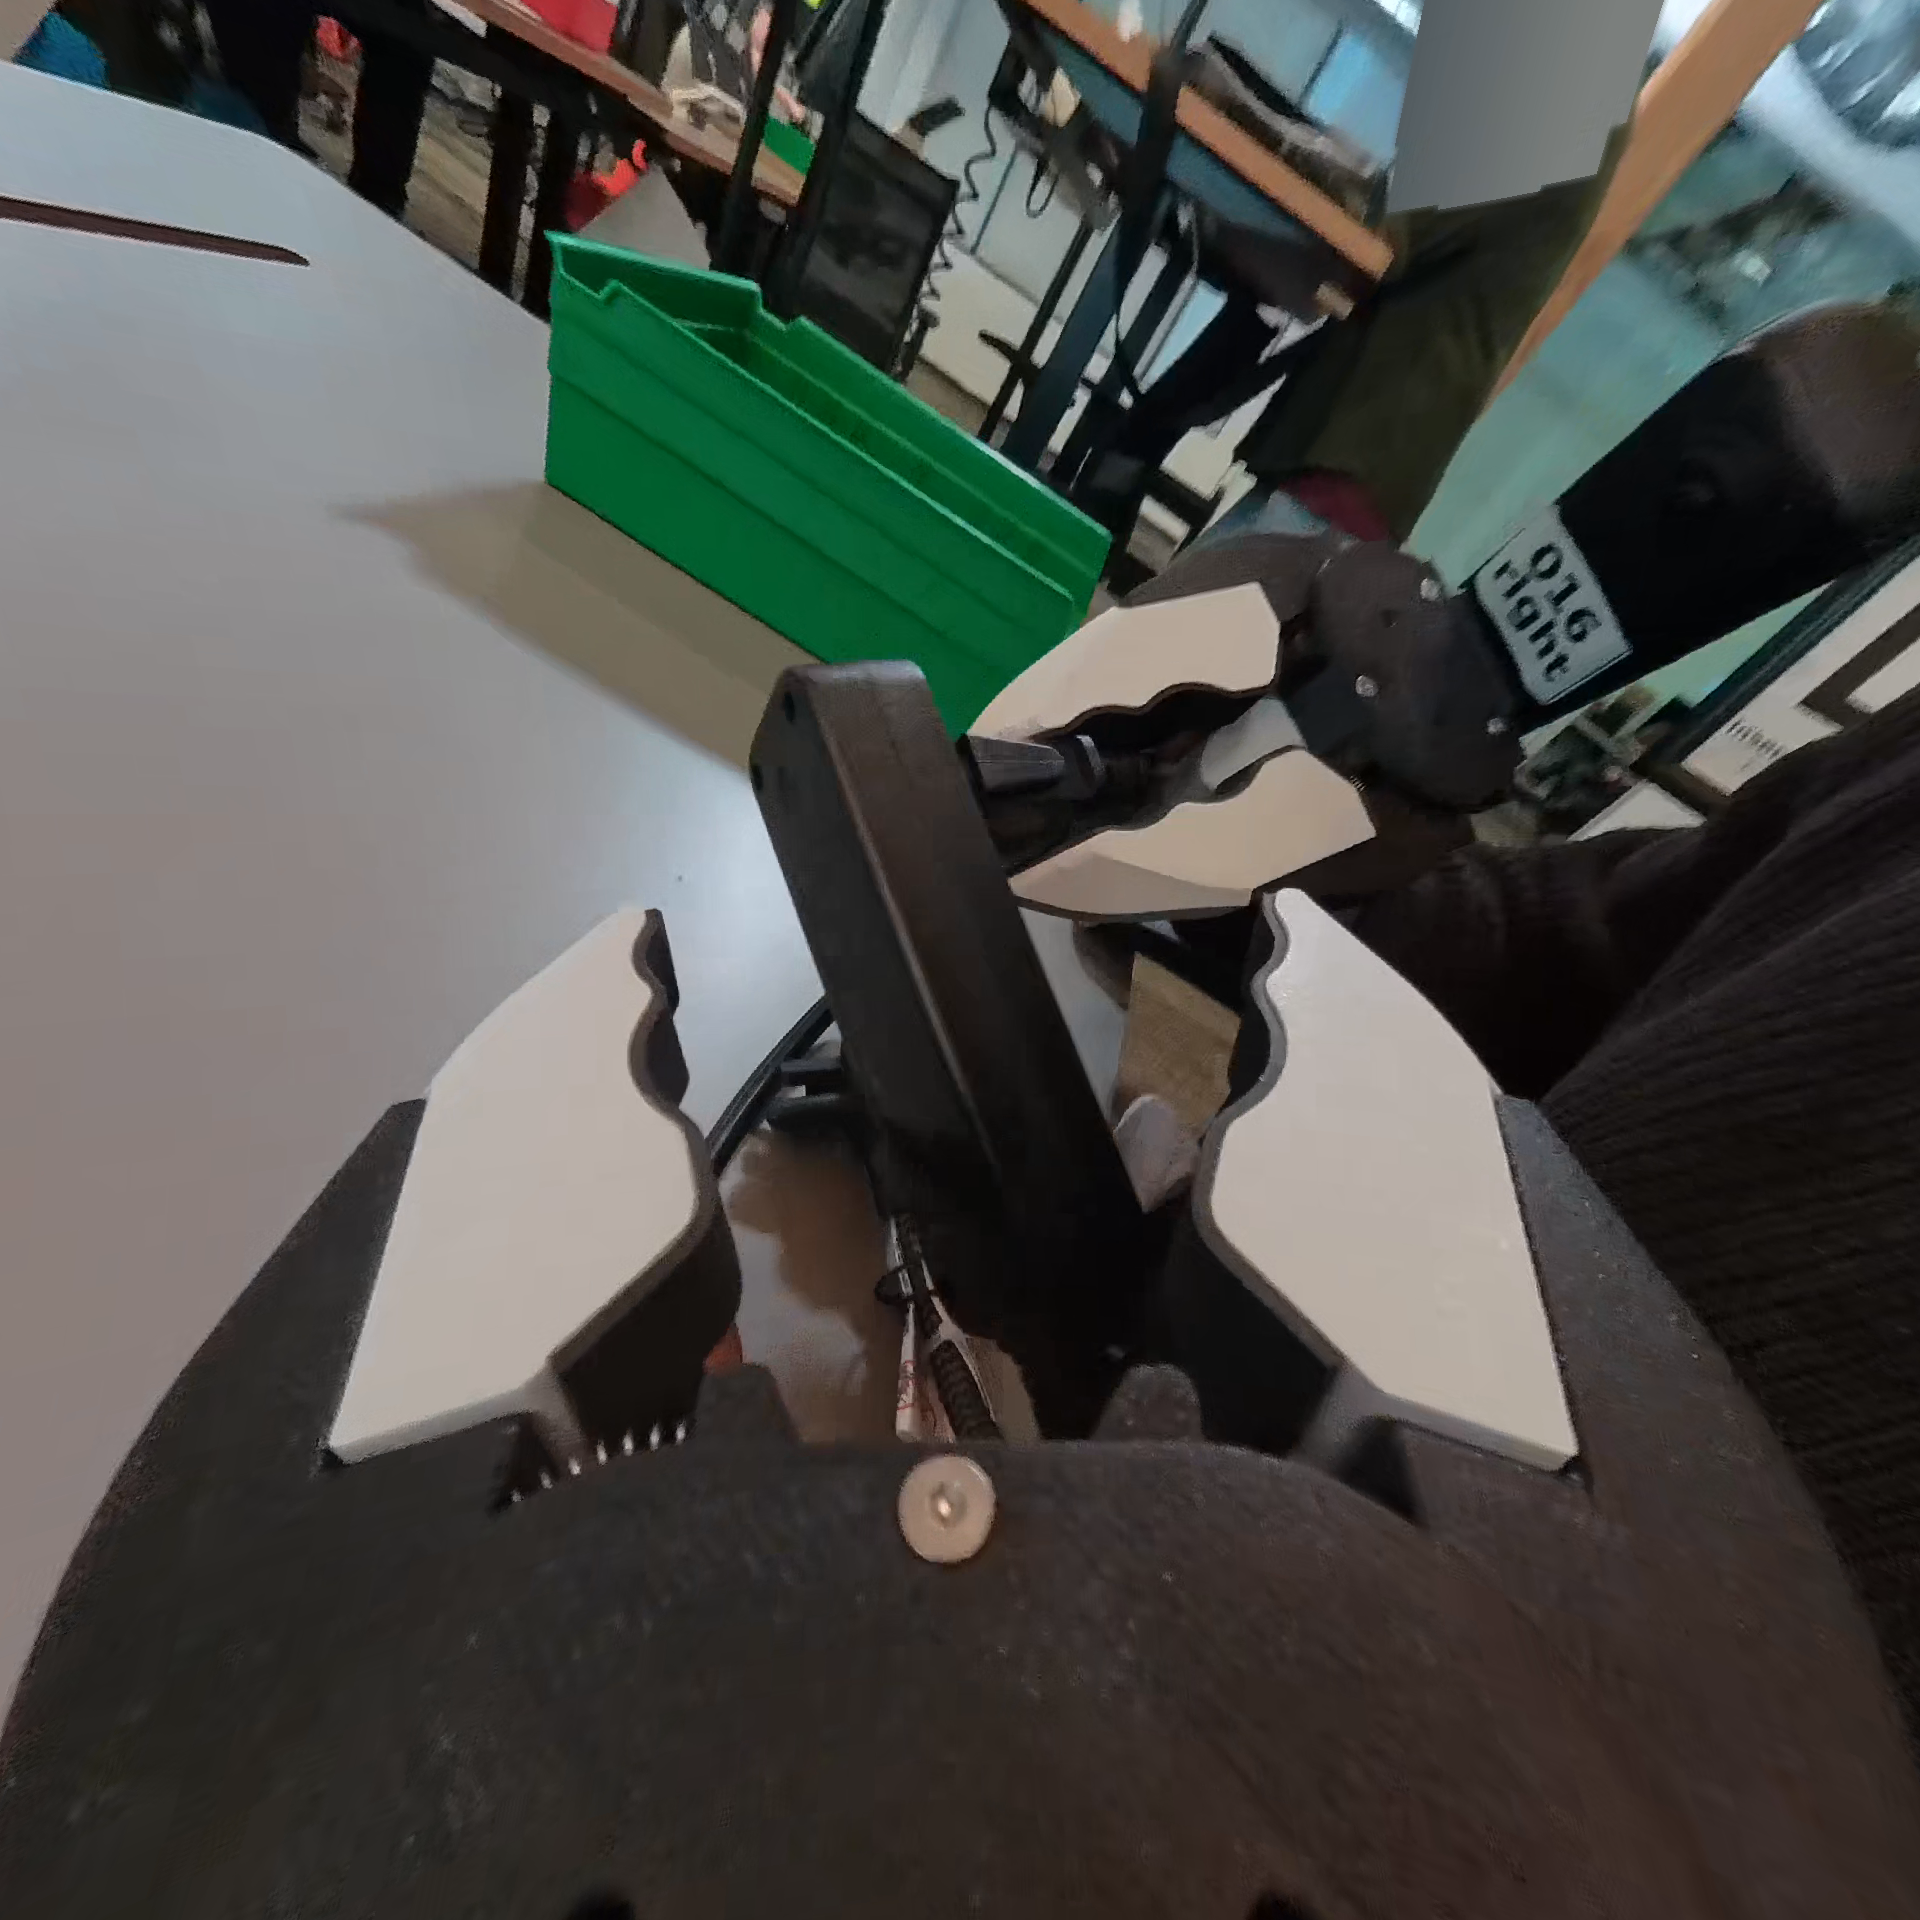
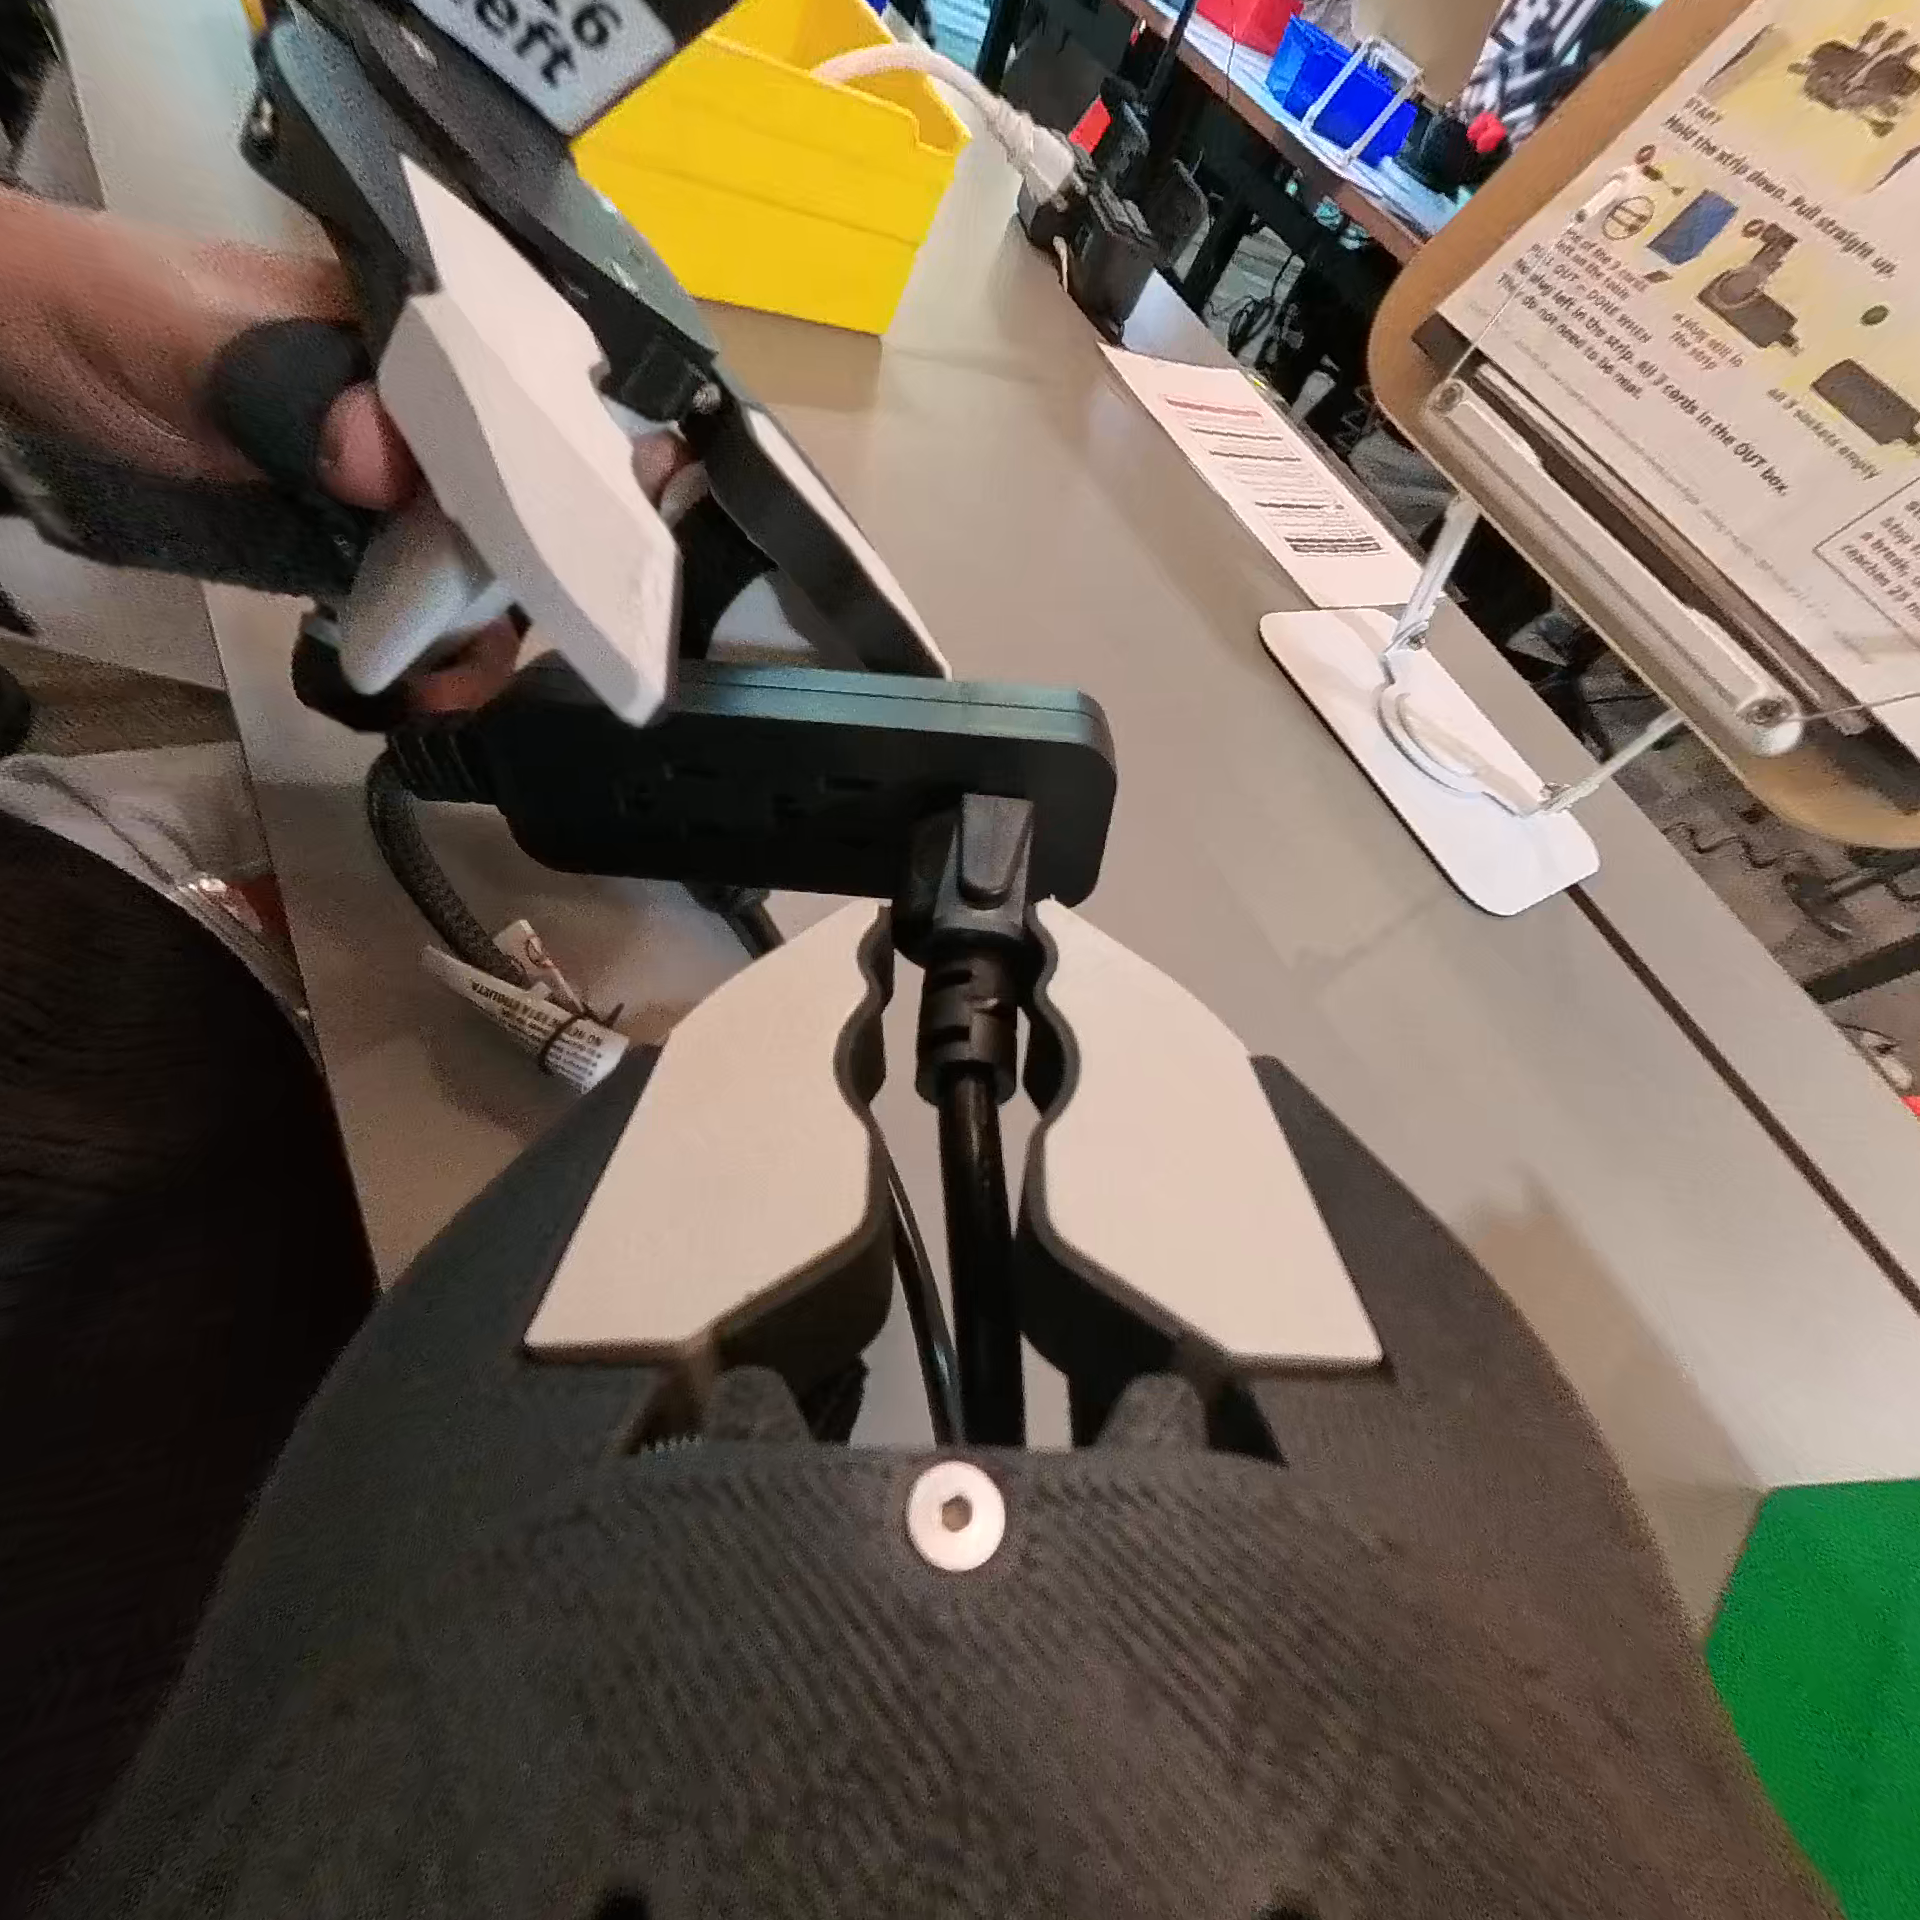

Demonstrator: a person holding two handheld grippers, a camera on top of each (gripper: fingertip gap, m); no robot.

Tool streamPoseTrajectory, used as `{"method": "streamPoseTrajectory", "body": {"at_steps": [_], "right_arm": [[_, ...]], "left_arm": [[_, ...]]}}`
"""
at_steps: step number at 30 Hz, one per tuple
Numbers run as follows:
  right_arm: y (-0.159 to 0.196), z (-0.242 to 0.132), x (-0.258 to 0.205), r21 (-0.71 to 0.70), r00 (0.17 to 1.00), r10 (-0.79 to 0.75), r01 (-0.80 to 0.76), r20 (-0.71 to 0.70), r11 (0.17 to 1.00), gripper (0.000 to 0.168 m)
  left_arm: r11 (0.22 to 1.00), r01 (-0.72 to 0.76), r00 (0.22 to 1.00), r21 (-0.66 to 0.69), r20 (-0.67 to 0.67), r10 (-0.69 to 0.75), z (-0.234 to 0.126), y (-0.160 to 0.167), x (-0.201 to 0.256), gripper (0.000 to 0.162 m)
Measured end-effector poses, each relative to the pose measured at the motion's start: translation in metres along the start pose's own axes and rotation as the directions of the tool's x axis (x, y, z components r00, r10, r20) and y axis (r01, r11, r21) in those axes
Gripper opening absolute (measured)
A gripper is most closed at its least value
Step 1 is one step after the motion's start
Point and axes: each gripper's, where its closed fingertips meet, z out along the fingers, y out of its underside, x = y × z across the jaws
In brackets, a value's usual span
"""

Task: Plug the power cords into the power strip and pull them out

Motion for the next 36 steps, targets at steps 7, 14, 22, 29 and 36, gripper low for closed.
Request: {"method": "streamPoseTrajectory", "body": {"at_steps": [7, 14, 22, 29, 36], "right_arm": [[-0.003, 0.002, -0.011, -0.069, 0.994, -0.097, 0.094, -0.049, 0.993, 0.023], [-0.006, -0.002, -0.015, -0.093, 0.987, -0.146, 0.139, -0.065, 0.986, 0.023], [-0.011, -0.007, -0.025, -0.099, 0.976, -0.212, 0.206, -0.052, 0.973, 0.023], [-0.013, -0.006, -0.032, -0.088, 0.975, -0.221, 0.218, -0.026, 0.972, 0.023], [-0.015, -0.006, -0.036, -0.082, 0.966, -0.260, 0.258, -0.014, 0.963, 0.023]], "left_arm": [[0.983, -0.078, 0.993, -0.165, 0.075, 0.091, 0.007, 0.022, 0.000, 0.082], [0.963, -0.186, 0.972, -0.196, 0.104, 0.209, 0.012, 0.023, 0.005, 0.065], [0.886, -0.336, 0.913, -0.320, 0.119, 0.390, 0.013, 0.032, 0.006, 0.067], [0.854, -0.341, 0.916, -0.394, 0.064, 0.395, 0.016, 0.048, 0.008, 0.081], [0.873, -0.279, 0.936, -0.399, 0.089, 0.340, 0.013, 0.046, 0.005, 0.062]]}}
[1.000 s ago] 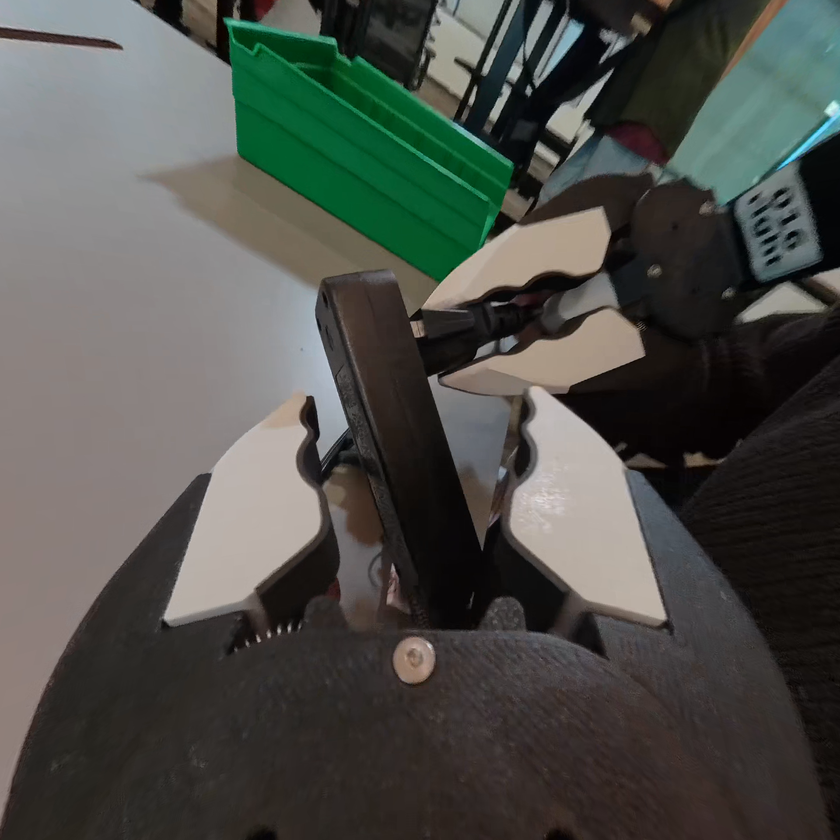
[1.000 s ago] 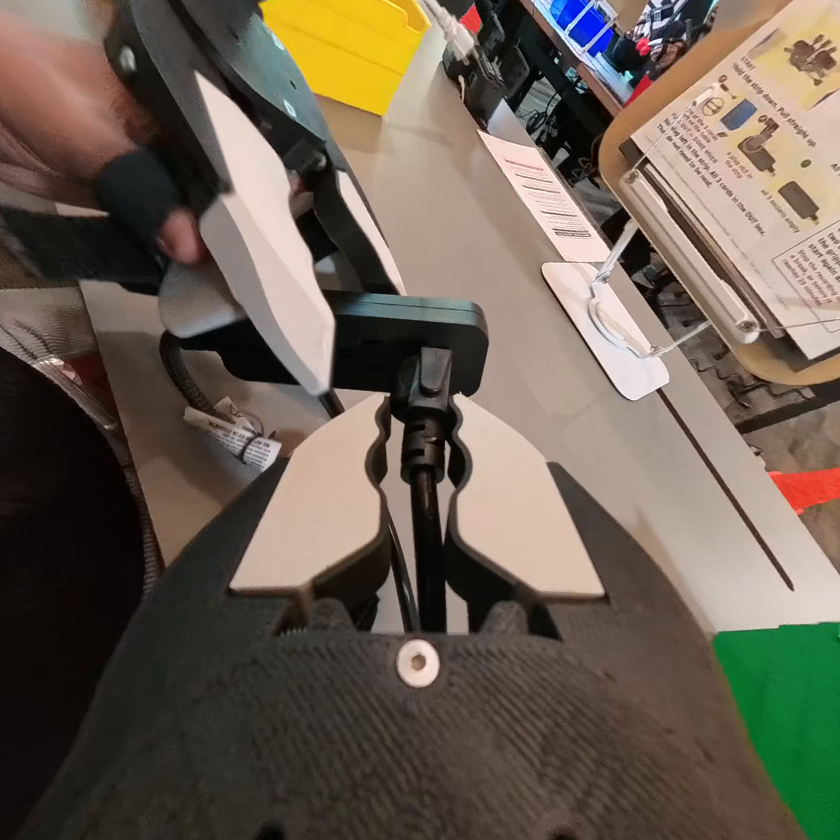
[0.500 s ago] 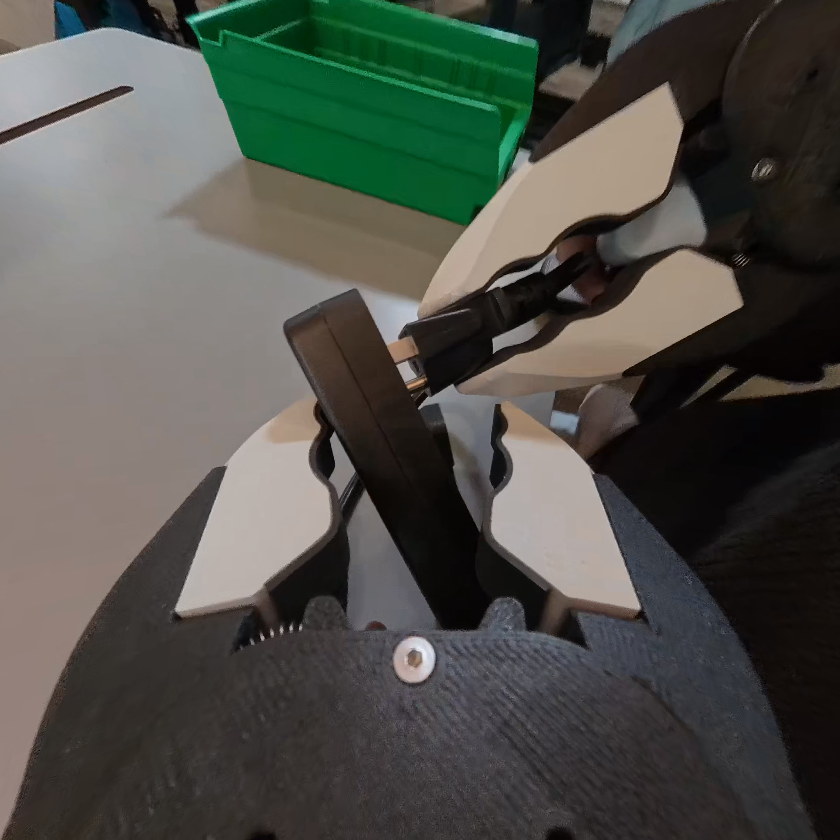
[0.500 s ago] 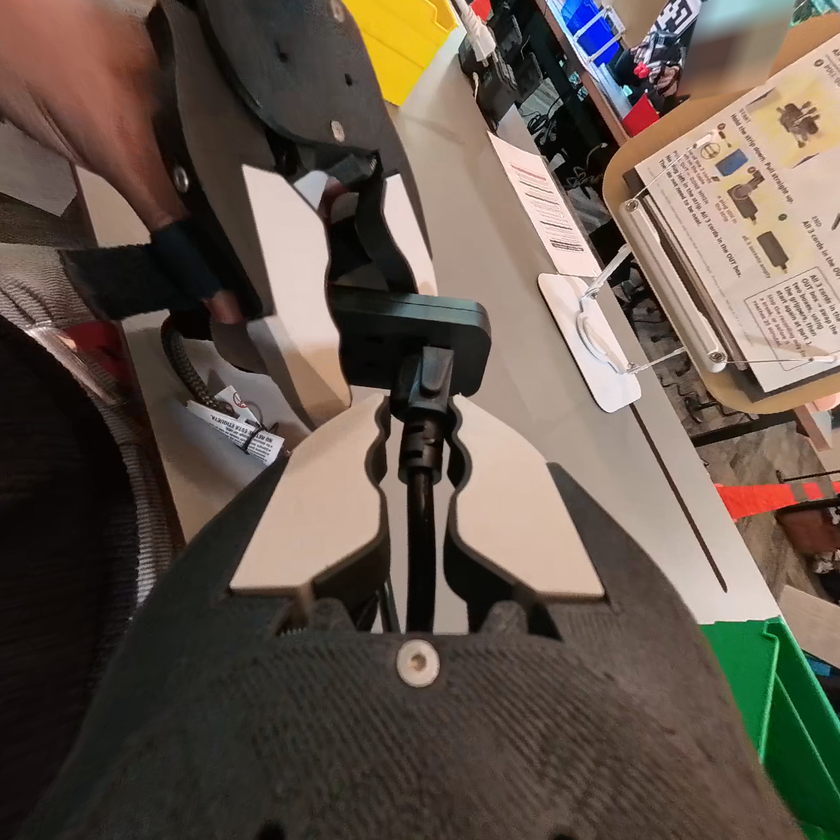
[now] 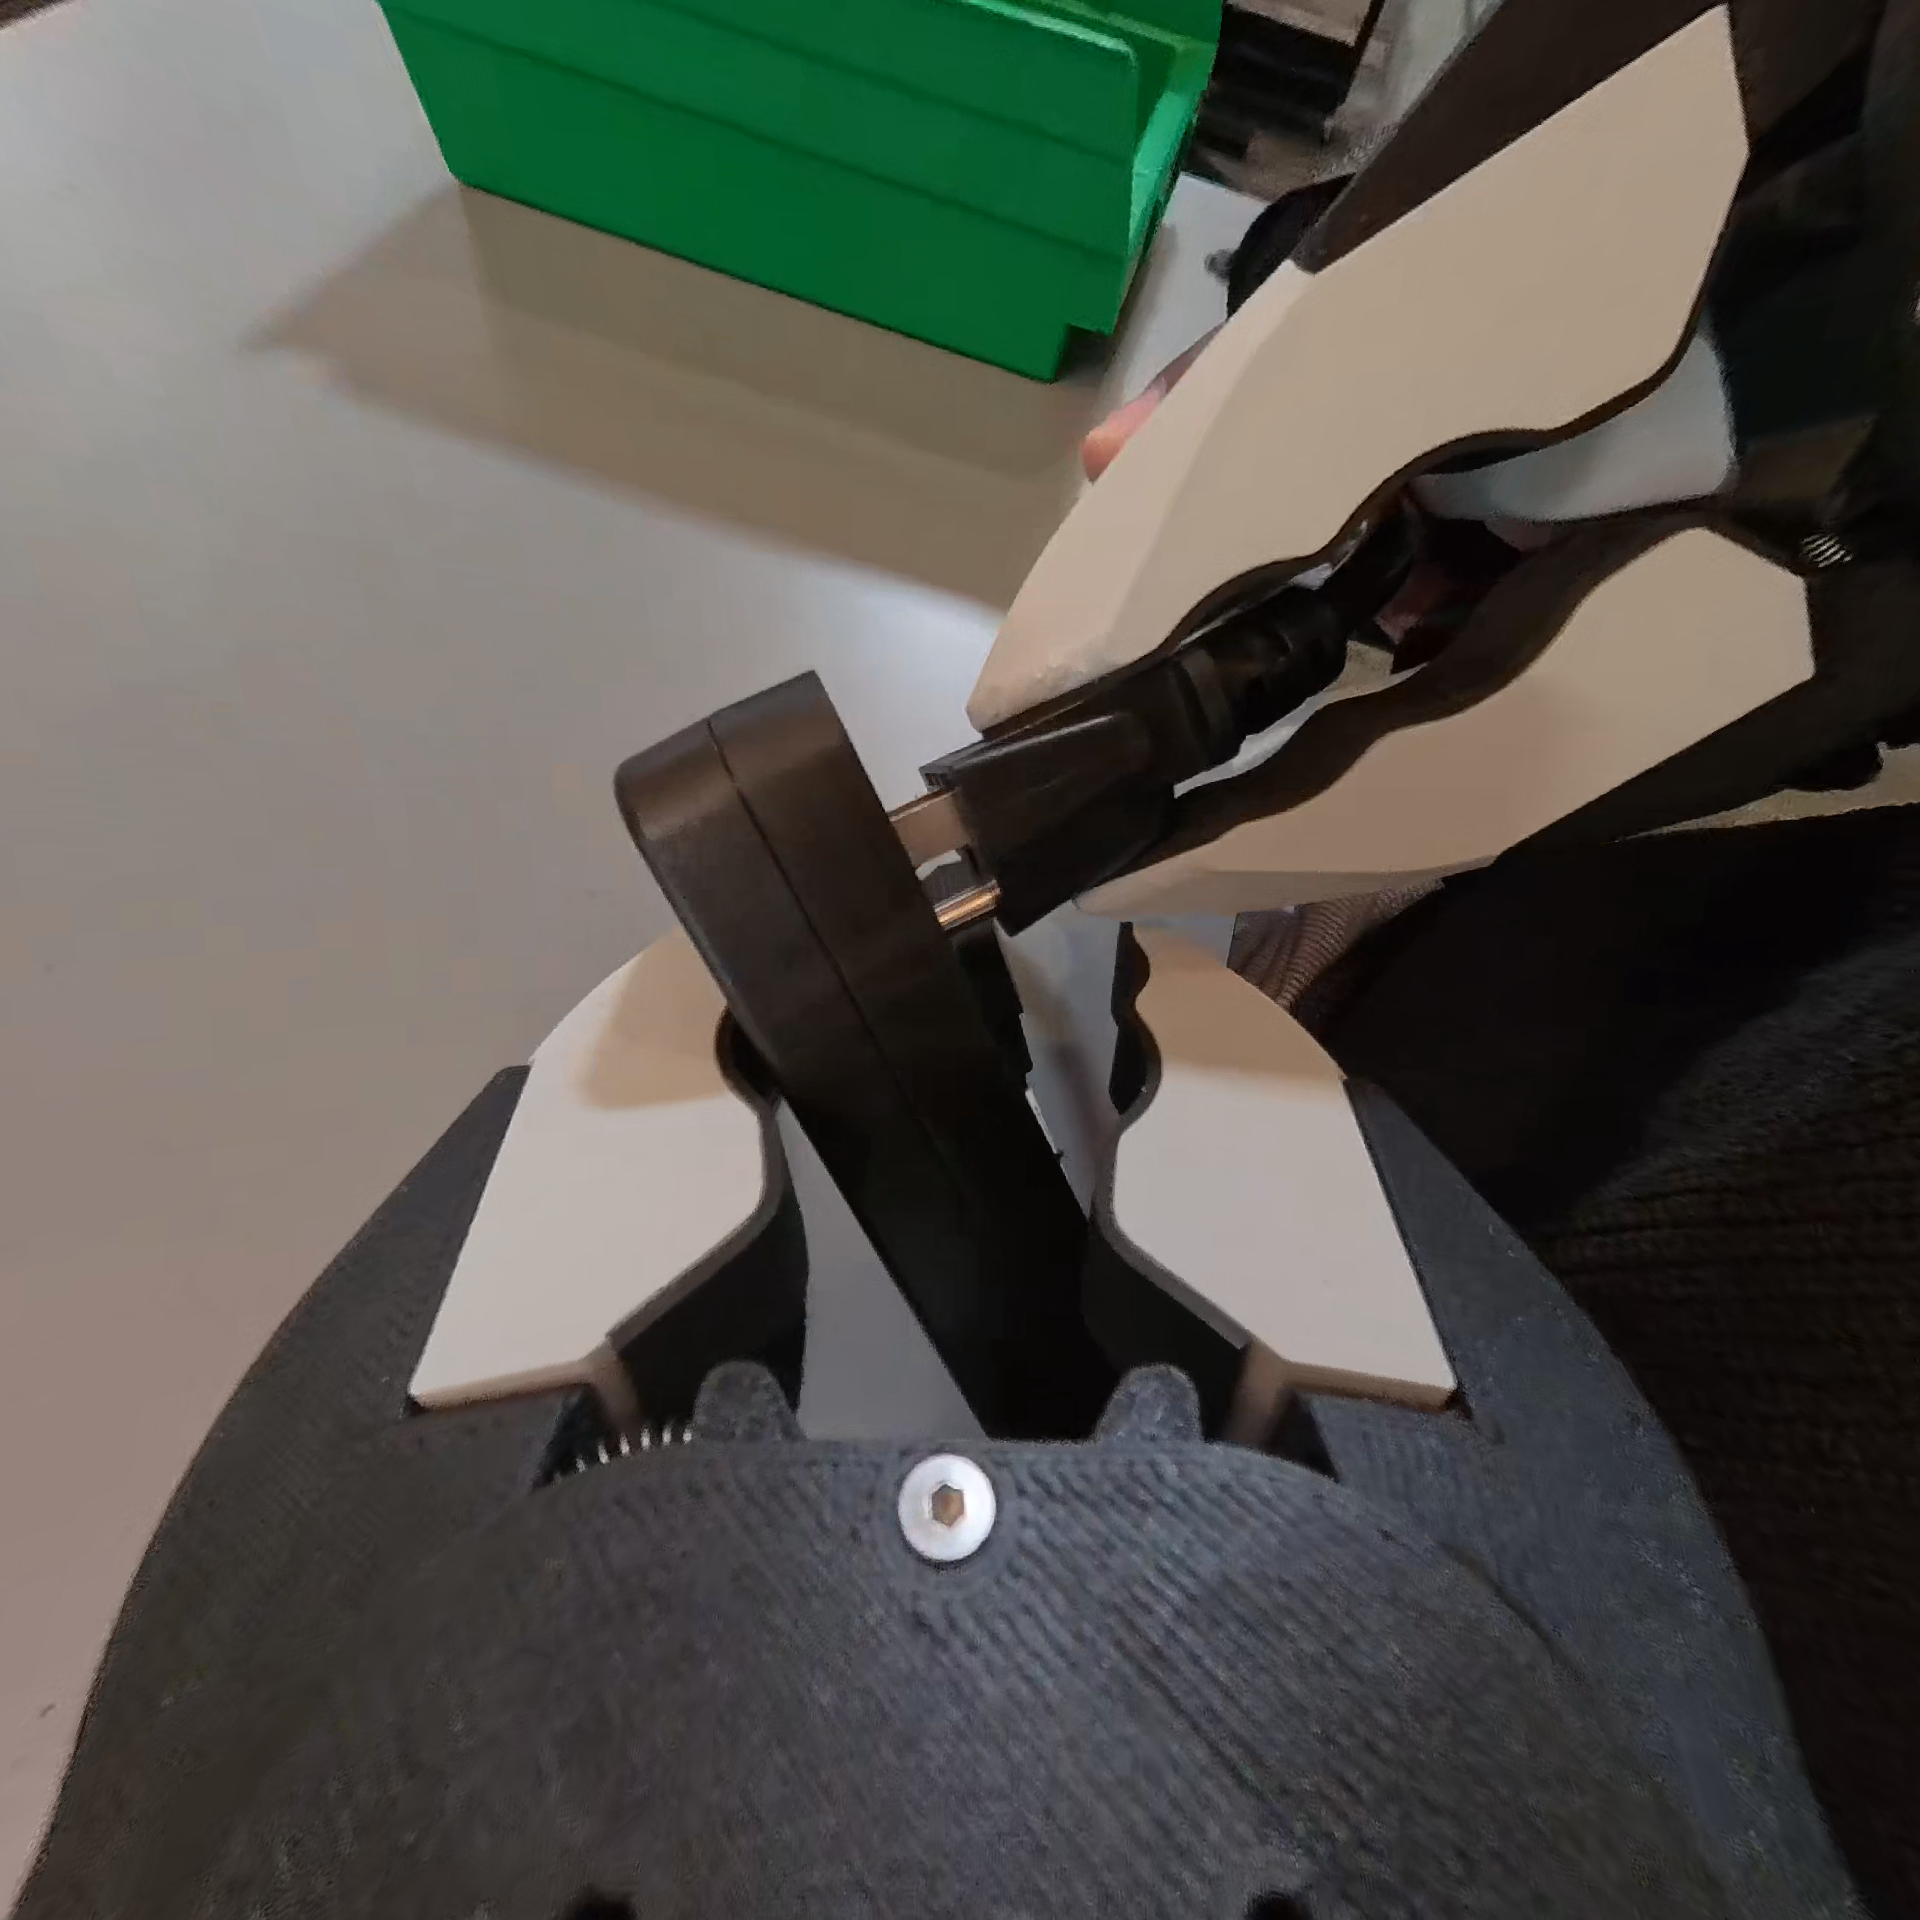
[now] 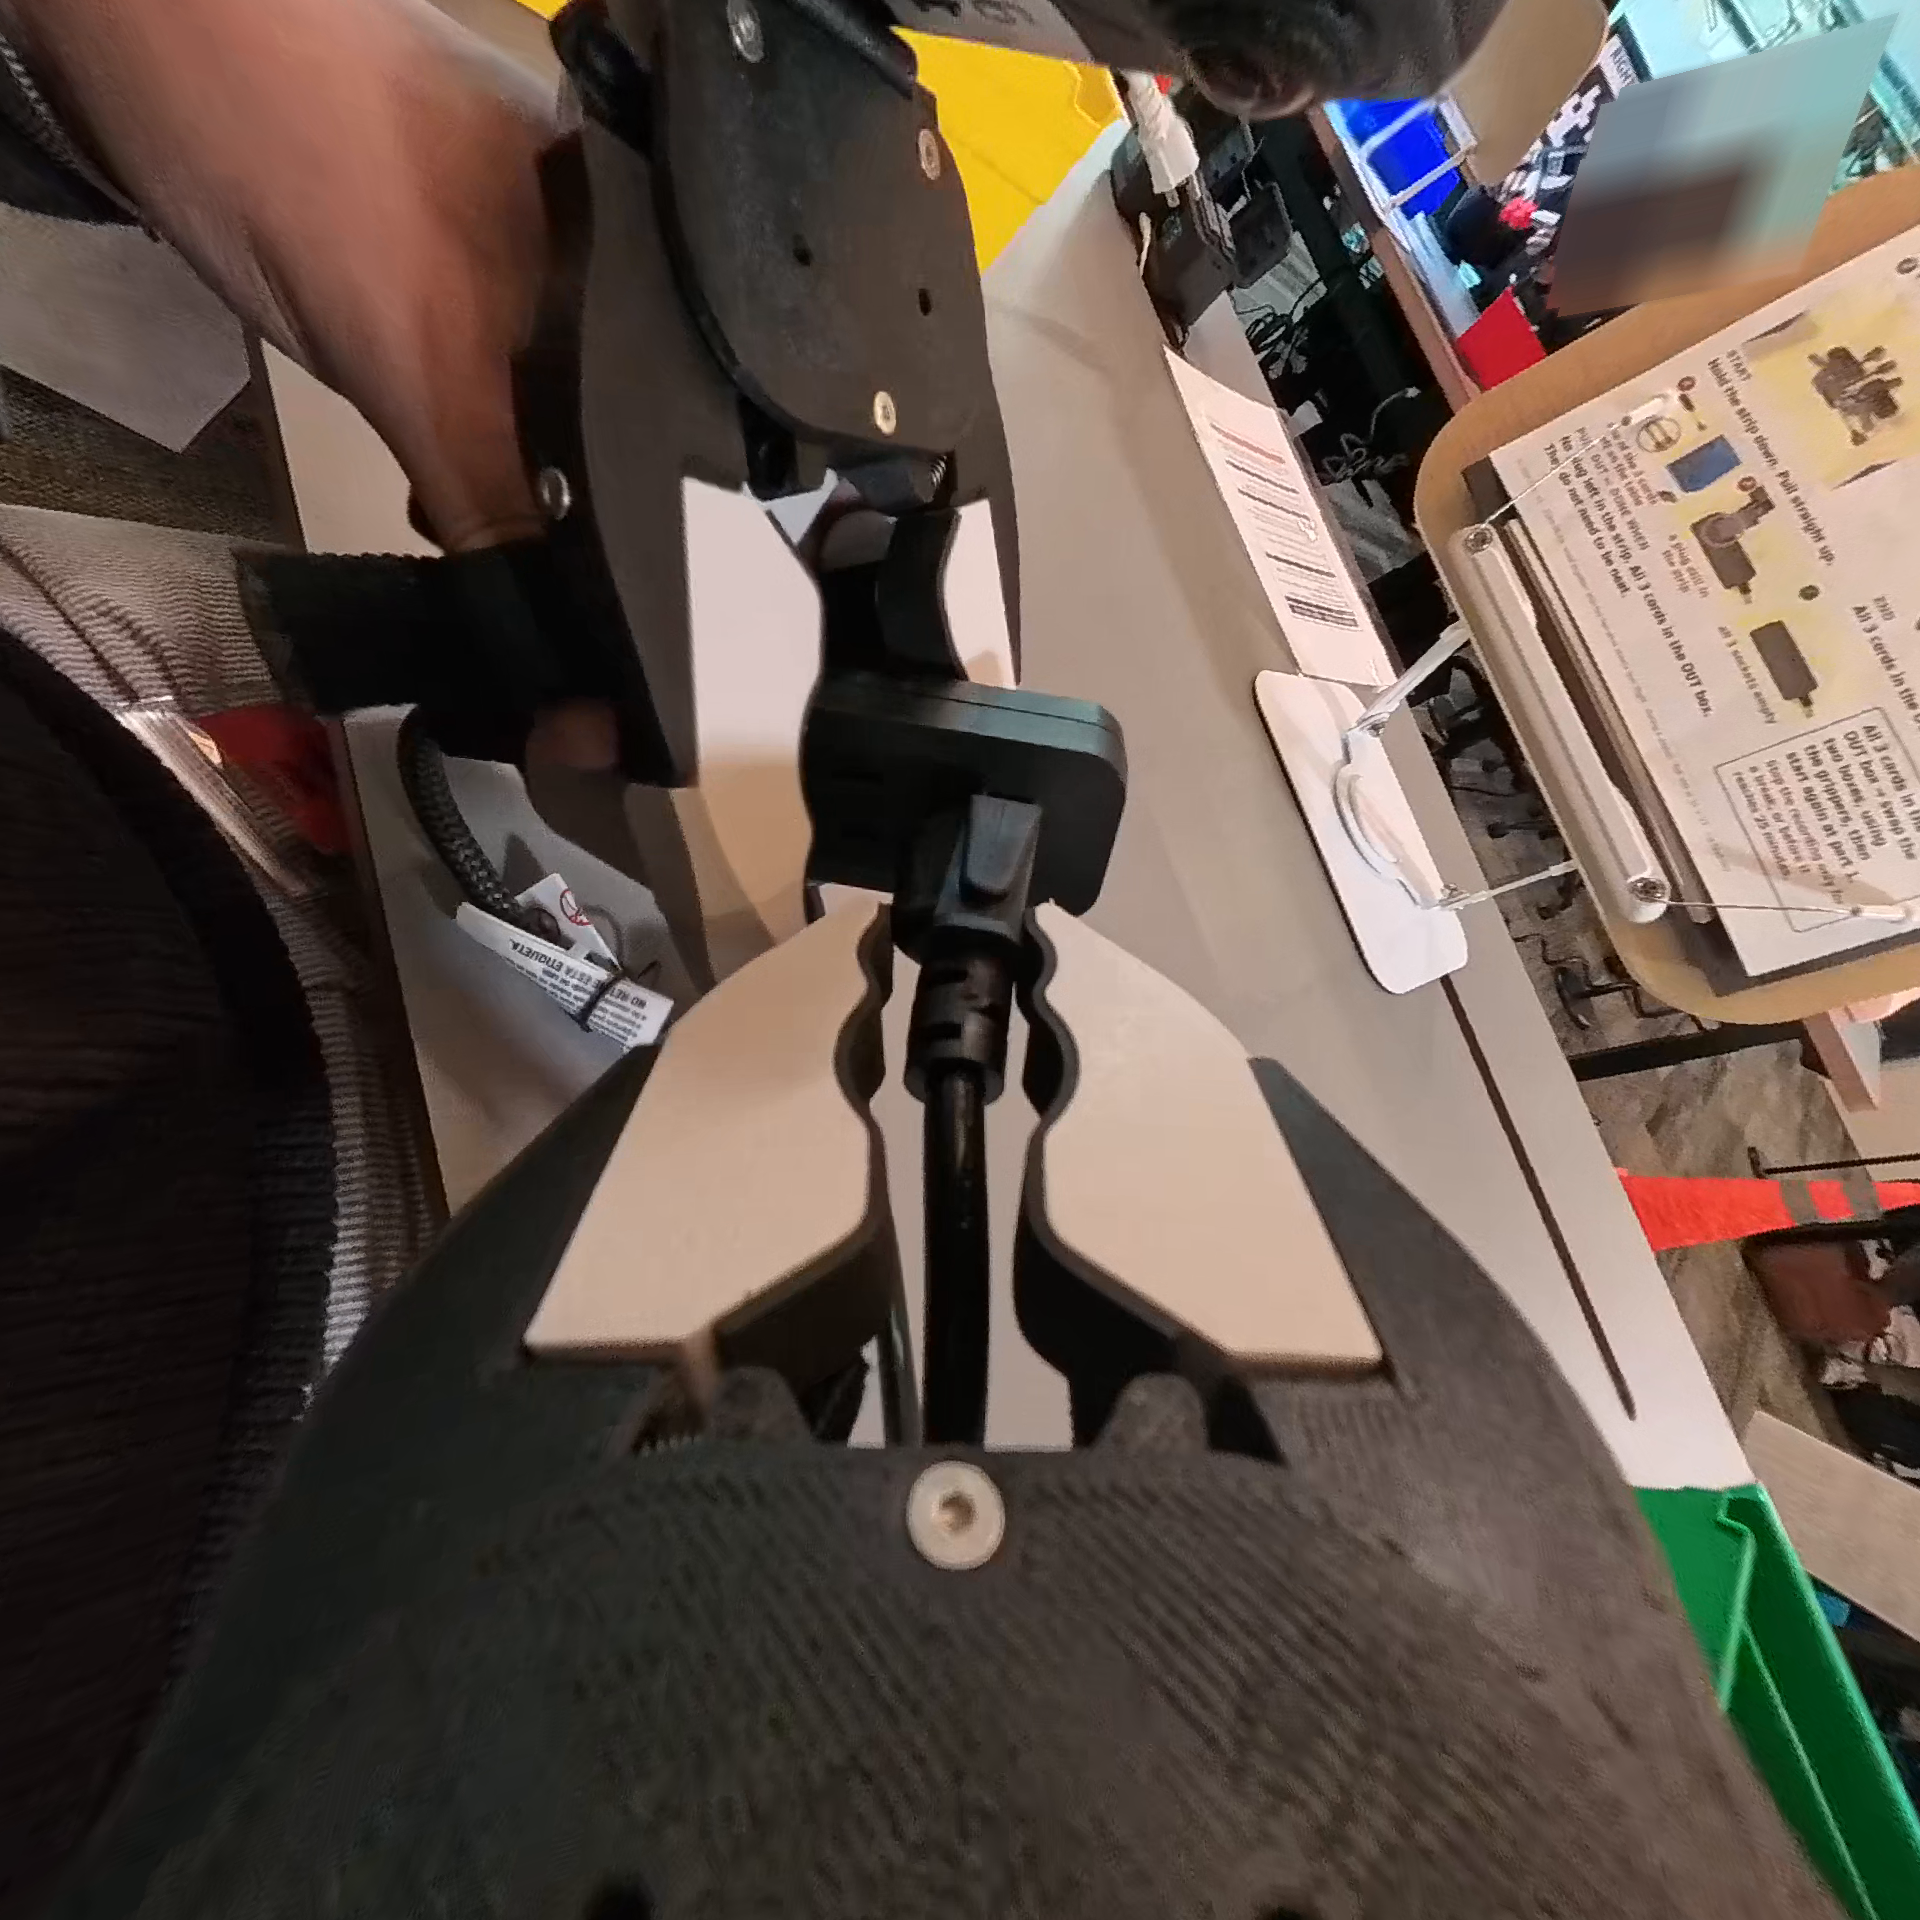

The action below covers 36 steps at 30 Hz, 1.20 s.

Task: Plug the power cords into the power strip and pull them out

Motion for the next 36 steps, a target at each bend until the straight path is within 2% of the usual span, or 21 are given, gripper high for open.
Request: {"method": "streamPoseTrajectory", "body": {"at_steps": [9, 13, 16, 23, 36], "right_arm": [[-0.002, 0.000, -0.001, 0.017, 1.000, -0.013, 0.013, -0.004, 1.000, 0.023], [-0.005, -0.002, -0.001, 0.016, 0.999, -0.029, 0.029, -0.023, 0.999, 0.023], [-0.004, -0.002, -0.002, 0.010, 0.999, -0.027, 0.028, -0.021, 1.000, 0.023], [-0.002, -0.001, -0.004, 0.016, 1.000, -0.008, 0.008, 0.010, 1.000, 0.024], [0.005, 0.008, -0.006, -0.003, 0.997, -0.005, 0.006, 0.077, 1.000, 0.023]], "left_arm": [[0.995, 0.094, 0.993, 0.031, -0.078, -0.091, 0.002, -0.002, 0.004, 0.058], [0.998, 0.055, 0.998, 0.018, -0.023, -0.055, 0.000, -0.003, 0.001, 0.054], [0.996, 0.017, 0.998, -0.085, 0.056, -0.012, 0.000, 0.004, -0.004, 0.051], [0.992, 0.027, 0.990, -0.122, 0.138, -0.010, 0.000, 0.008, -0.007, 0.047], [0.972, 0.186, 0.971, -0.144, 0.179, -0.159, 0.005, 0.018, -0.011, 0.046]]}}
